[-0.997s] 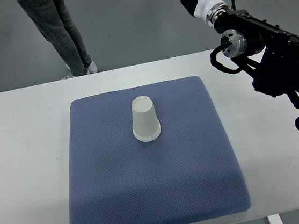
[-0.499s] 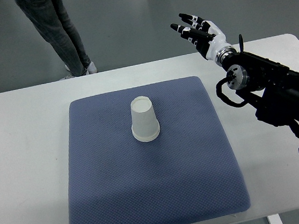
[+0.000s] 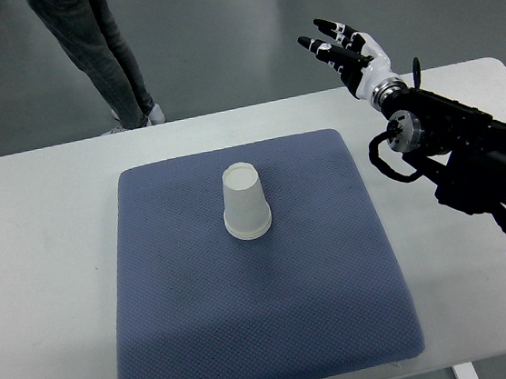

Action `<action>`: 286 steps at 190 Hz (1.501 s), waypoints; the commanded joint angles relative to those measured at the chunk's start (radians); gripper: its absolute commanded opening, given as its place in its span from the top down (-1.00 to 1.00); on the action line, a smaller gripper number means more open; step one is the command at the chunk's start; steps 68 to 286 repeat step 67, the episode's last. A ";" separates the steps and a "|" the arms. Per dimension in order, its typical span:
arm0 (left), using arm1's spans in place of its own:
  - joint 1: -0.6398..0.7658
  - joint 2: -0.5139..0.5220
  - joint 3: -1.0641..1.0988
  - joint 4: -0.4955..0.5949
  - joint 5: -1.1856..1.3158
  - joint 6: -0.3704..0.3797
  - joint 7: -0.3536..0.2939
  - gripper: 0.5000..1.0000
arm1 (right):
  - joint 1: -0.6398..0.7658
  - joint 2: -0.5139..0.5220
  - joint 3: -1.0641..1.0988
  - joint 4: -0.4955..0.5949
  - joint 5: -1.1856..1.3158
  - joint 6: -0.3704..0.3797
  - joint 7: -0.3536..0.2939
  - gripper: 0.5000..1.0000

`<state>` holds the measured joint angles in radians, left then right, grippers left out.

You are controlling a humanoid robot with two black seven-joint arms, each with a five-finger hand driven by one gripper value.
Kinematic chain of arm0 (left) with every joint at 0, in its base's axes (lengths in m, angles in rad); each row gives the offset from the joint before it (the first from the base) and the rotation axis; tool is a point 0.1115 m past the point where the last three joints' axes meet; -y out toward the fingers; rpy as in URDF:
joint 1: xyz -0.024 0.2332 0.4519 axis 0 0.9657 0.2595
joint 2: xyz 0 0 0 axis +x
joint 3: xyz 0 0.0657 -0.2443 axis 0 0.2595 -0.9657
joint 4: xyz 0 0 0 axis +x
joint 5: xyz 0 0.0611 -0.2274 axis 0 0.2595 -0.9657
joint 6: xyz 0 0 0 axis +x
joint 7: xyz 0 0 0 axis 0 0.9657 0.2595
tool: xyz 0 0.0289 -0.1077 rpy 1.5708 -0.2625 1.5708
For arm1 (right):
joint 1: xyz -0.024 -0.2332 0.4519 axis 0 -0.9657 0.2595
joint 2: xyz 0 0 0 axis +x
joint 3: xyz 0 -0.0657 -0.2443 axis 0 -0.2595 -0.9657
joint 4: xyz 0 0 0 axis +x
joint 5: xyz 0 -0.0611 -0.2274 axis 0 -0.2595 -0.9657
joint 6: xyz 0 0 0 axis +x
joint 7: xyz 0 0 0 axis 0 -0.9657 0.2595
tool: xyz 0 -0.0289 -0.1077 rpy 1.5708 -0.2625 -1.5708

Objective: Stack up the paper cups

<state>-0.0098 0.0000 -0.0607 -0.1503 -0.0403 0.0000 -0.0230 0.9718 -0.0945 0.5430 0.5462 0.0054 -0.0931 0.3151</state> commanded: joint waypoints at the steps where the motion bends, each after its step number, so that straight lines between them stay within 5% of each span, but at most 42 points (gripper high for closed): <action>1: 0.001 0.000 -0.001 0.000 -0.001 0.000 0.000 -1.00 | 0.001 -0.001 0.005 0.001 0.001 -0.014 0.012 -0.60; 286: -0.001 0.000 -0.001 0.000 -0.001 0.000 0.000 -1.00 | -0.004 -0.001 0.008 0.001 0.011 -0.016 0.013 -0.60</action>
